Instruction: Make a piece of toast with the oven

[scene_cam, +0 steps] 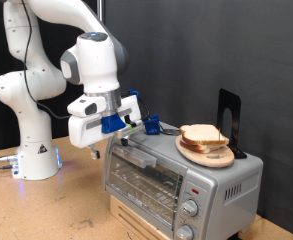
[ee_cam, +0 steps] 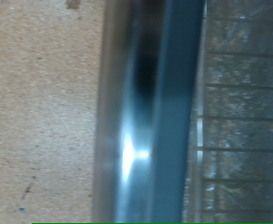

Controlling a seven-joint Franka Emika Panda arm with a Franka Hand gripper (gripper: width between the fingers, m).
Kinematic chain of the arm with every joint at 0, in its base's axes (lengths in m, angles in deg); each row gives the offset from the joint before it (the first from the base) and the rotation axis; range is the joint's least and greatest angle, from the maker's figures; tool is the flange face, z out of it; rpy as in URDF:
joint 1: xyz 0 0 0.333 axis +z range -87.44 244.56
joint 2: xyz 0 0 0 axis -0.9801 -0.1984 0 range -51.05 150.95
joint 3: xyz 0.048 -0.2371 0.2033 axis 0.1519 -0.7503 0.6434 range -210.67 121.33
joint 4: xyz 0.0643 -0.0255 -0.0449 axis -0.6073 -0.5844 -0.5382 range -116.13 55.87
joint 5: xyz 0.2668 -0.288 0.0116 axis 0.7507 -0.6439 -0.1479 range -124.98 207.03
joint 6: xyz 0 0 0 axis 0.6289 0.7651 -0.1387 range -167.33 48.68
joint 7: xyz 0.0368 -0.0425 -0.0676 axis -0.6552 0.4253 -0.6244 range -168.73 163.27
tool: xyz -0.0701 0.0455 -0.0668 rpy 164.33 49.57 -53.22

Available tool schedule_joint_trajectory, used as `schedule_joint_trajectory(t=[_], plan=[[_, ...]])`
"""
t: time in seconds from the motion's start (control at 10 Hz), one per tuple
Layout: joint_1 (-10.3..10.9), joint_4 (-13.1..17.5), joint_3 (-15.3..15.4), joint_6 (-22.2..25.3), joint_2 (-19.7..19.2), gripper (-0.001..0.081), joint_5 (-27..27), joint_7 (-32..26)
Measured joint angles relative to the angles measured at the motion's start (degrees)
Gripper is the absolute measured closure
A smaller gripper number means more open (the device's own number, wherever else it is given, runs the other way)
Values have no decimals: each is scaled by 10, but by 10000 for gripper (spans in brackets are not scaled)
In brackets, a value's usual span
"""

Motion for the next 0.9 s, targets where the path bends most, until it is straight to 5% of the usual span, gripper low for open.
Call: schedule_joint_trajectory(t=[0.9], plan=[[-65,19,-12,-5,-39,-2,-33,20]])
